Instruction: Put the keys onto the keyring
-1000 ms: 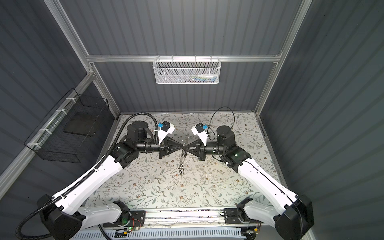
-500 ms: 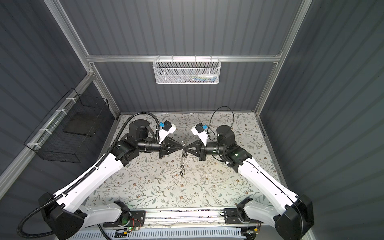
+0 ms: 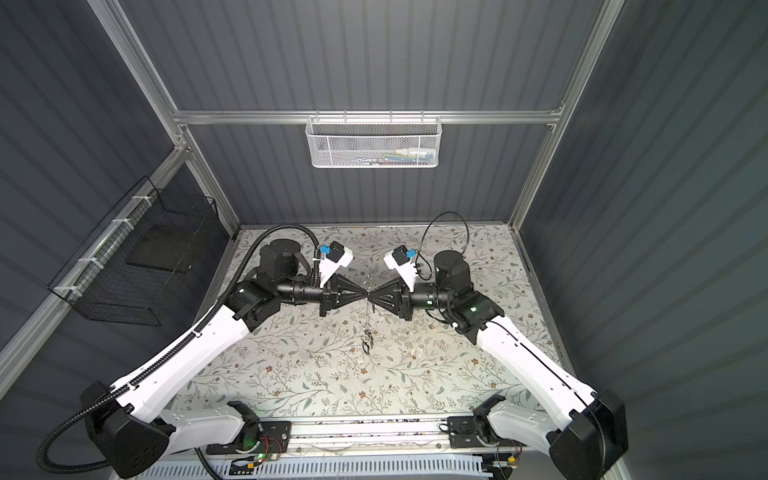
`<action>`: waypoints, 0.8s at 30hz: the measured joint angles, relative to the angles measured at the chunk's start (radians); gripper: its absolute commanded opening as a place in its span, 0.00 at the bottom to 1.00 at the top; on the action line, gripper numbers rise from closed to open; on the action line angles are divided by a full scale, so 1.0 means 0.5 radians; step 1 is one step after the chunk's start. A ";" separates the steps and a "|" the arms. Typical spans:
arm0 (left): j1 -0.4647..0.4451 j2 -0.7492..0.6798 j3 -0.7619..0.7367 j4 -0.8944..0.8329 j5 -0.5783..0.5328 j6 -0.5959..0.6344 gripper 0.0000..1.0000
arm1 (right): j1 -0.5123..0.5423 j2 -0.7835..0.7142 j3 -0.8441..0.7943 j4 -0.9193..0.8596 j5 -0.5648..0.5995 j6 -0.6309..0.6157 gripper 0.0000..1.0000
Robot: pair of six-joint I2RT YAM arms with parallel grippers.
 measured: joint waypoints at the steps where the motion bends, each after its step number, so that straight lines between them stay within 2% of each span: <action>1: -0.001 -0.019 -0.034 0.050 -0.004 -0.022 0.00 | -0.005 -0.018 -0.012 0.022 0.011 0.015 0.28; 2: -0.002 -0.036 -0.065 0.095 -0.006 -0.043 0.00 | -0.010 -0.043 -0.029 0.045 0.022 0.035 0.33; 6: -0.004 -0.133 -0.223 0.362 -0.034 -0.170 0.00 | -0.053 -0.180 -0.125 0.161 0.079 0.102 0.38; 16: -0.004 -0.248 -0.599 1.247 -0.175 -0.539 0.00 | -0.110 -0.294 -0.280 0.517 0.153 0.459 0.35; 24: -0.004 -0.245 -0.627 1.615 -0.184 -0.675 0.00 | -0.138 -0.156 -0.214 0.755 0.071 0.719 0.32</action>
